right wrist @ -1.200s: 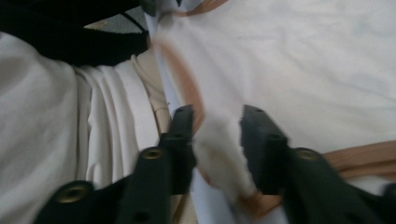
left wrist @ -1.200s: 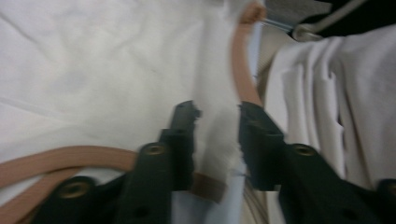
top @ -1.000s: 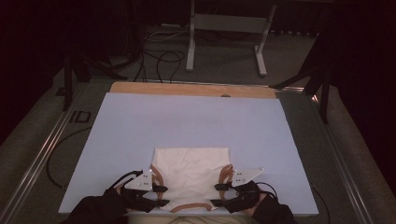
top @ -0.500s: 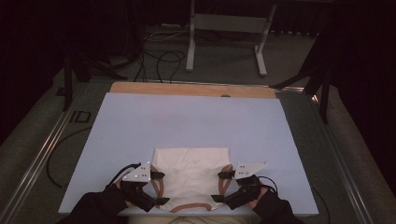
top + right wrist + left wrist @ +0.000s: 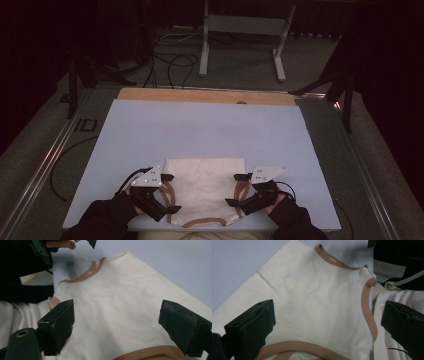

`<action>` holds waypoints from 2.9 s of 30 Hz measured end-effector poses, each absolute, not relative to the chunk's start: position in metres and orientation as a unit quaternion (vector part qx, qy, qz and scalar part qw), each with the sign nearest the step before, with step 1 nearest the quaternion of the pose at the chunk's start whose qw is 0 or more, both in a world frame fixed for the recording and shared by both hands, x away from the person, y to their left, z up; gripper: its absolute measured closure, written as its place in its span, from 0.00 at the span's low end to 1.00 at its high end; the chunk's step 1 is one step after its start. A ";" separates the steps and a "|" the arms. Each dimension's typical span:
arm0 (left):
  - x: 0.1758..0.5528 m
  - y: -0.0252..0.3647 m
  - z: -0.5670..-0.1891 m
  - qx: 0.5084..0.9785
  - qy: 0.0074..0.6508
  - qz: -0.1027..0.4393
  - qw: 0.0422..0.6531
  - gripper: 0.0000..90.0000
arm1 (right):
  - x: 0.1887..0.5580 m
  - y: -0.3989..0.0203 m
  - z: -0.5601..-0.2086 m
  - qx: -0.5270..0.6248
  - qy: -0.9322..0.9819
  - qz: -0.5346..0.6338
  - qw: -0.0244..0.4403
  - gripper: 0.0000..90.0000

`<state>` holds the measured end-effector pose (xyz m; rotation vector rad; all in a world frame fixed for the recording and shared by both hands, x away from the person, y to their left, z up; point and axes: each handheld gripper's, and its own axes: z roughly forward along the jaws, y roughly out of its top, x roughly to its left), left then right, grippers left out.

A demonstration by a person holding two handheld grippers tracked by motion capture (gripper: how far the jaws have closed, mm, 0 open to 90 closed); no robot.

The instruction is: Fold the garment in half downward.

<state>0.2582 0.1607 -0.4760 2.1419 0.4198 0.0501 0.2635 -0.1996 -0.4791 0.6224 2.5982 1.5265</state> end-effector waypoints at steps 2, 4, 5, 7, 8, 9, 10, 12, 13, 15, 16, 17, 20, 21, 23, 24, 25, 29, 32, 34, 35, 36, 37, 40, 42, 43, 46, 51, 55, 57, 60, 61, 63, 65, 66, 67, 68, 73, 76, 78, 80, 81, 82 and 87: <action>0.261 0.161 -0.474 0.871 0.170 0.027 0.460 0.00 | 0.267 -0.201 -0.478 0.200 0.845 0.495 0.037 0.15; 0.265 0.162 -0.473 0.869 0.170 0.030 0.464 0.00 | 0.269 -0.202 -0.477 0.204 0.844 0.494 0.039 0.15; 0.266 0.162 -0.473 0.868 0.173 0.034 0.465 0.00 | 0.273 -0.203 -0.476 0.207 0.843 0.495 0.044 0.15; 0.272 0.164 -0.472 0.863 0.180 0.034 0.470 0.00 | 0.277 -0.205 -0.476 0.209 0.842 0.495 0.048 0.15; 0.274 0.164 -0.472 0.862 0.186 0.036 0.470 0.00 | 0.280 -0.207 -0.475 0.211 0.842 0.493 0.050 0.15; 0.277 0.165 -0.472 0.862 0.192 0.040 0.468 0.00 | 0.282 -0.207 -0.475 0.213 0.842 0.493 0.052 0.16; 0.280 0.165 -0.472 0.861 0.194 0.044 0.467 0.00 | 0.284 -0.208 -0.474 0.213 0.843 0.491 0.057 0.16; 0.285 0.166 -0.473 0.861 0.197 0.055 0.465 0.00 | 0.288 -0.210 -0.473 0.219 0.843 0.488 0.065 0.16; 0.288 0.167 -0.473 0.860 0.196 0.063 0.467 0.00 | 0.290 -0.212 -0.472 0.222 0.841 0.488 0.070 0.16; 0.294 0.169 -0.474 0.857 0.202 0.074 0.468 0.00 | 0.295 -0.214 -0.471 0.224 0.841 0.487 0.076 0.15; 0.296 0.170 -0.474 0.854 0.206 0.078 0.471 0.00 | 0.297 -0.215 -0.471 0.229 0.841 0.485 0.079 0.15; 0.299 0.171 -0.475 0.853 0.210 0.085 0.470 0.00 | 0.299 -0.216 -0.471 0.232 0.839 0.485 0.079 0.15; 0.306 0.174 -0.476 0.856 0.215 0.101 0.458 0.00 | 0.305 -0.219 -0.470 0.240 0.834 0.490 0.080 0.15; 0.309 0.176 -0.477 0.855 0.216 0.107 0.459 0.00 | 0.308 -0.220 -0.470 0.241 0.834 0.489 0.082 0.15; 0.314 0.178 -0.479 0.853 0.226 0.104 0.458 0.00 | 0.313 -0.222 -0.470 0.241 0.832 0.491 0.088 0.15; 0.316 0.180 -0.480 0.852 0.230 0.106 0.458 0.00 | 0.315 -0.223 -0.469 0.244 0.833 0.489 0.088 0.14; 0.319 0.181 -0.481 0.850 0.236 0.105 0.460 0.00 | 0.317 -0.223 -0.470 0.246 0.832 0.488 0.091 0.14; 0.327 0.184 -0.484 0.848 0.252 0.080 0.460 0.00 | 0.327 -0.225 -0.471 0.258 0.828 0.489 0.092 0.12; 0.331 0.182 -0.487 0.857 0.252 0.076 0.442 0.01 | 0.333 -0.223 -0.473 0.266 0.830 0.481 0.090 0.12; 0.334 0.181 -0.491 0.860 0.259 0.075 0.434 0.06 | 0.337 -0.222 -0.476 0.266 0.832 0.480 0.083 0.14; 0.336 0.181 -0.492 0.861 0.259 0.077 0.431 0.08 | 0.340 -0.222 -0.478 0.269 0.832 0.479 0.076 0.15; 0.337 0.180 -0.493 0.862 0.263 0.075 0.427 0.12 | 0.342 -0.222 -0.479 0.271 0.832 0.479 0.069 0.15; 0.339 0.181 -0.495 0.860 0.264 0.071 0.430 0.13 | 0.344 -0.222 -0.481 0.277 0.830 0.479 0.068 0.15; 0.343 0.181 -0.498 0.864 0.267 0.071 0.421 0.18 | 0.352 -0.223 -0.486 0.288 0.835 0.465 0.068 0.15; 0.345 0.181 -0.500 0.864 0.273 0.068 0.418 0.20 | 0.356 -0.224 -0.489 0.296 0.835 0.459 0.066 0.16; 0.346 0.182 -0.501 0.865 0.275 0.067 0.415 0.20 | 0.358 -0.225 -0.491 0.299 0.836 0.456 0.066 0.16; 0.348 0.182 -0.504 0.868 0.278 0.063 0.407 0.27 | 0.365 -0.225 -0.497 0.301 0.841 0.445 0.064 0.26; 0.353 0.181 -0.510 0.872 0.281 0.058 0.396 0.44 | 0.370 -0.226 -0.503 0.306 0.847 0.431 0.065 0.38; 0.357 0.181 -0.511 0.873 0.289 0.069 0.386 0.47 | 0.374 -0.229 -0.508 0.316 0.846 0.425 0.059 0.43; 0.361 0.182 -0.512 0.869 0.298 0.068 0.388 0.48 | 0.376 -0.230 -0.511 0.322 0.845 0.423 0.053 0.45; 0.366 0.184 -0.514 0.871 0.305 0.064 0.379 0.51 | 0.378 -0.230 -0.514 0.325 0.846 0.420 0.048 0.46; 0.367 0.184 -0.515 0.873 0.307 0.059 0.375 0.53 | 0.378 -0.229 -0.515 0.325 0.848 0.416 0.049 0.46; 0.369 0.184 -0.518 0.874 0.309 0.056 0.371 0.57 | 0.378 -0.228 -0.517 0.324 0.852 0.409 0.043 0.49; 0.370 0.184 -0.520 0.874 0.311 0.057 0.370 0.61 | 0.378 -0.226 -0.520 0.322 0.856 0.402 0.046 0.53; 0.370 0.184 -0.520 0.873 0.312 0.057 0.370 0.63 | 0.377 -0.226 -0.521 0.322 0.857 0.399 0.045 0.55; 0.370 0.184 -0.520 0.872 0.313 0.055 0.373 0.65 | 0.377 -0.225 -0.522 0.320 0.860 0.394 0.050 0.59; 0.370 0.184 -0.520 0.872 0.313 0.054 0.373 0.66 | 0.377 -0.225 -0.522 0.318 0.862 0.391 0.050 0.63; 0.370 0.182 -0.519 0.878 0.309 0.063 0.361 0.78 | 0.375 -0.226 -0.521 0.312 0.870 0.376 0.069 0.80; 0.369 0.180 -0.519 0.878 0.307 0.056 0.362 0.88 | 0.374 -0.225 -0.521 0.308 0.872 0.374 0.068 0.86; 0.368 0.179 -0.519 0.878 0.308 0.054 0.362 0.94 | 0.374 -0.225 -0.520 0.306 0.873 0.375 0.069 0.91; 0.367 0.178 -0.518 0.880 0.304 0.060 0.360 0.97 | 0.374 -0.224 -0.519 0.305 0.872 0.377 0.066 0.95; 0.367 0.178 -0.518 0.878 0.307 0.057 0.362 0.98 | 0.374 -0.224 -0.519 0.306 0.872 0.376 0.066 0.96; 0.367 0.179 -0.517 0.876 0.309 0.059 0.365 0.98 | 0.373 -0.223 -0.518 0.303 0.873 0.375 0.066 0.97; 0.369 0.180 -0.513 0.870 0.314 0.064 0.376 0.99 | 0.374 -0.225 -0.513 0.303 0.873 0.376 0.071 0.97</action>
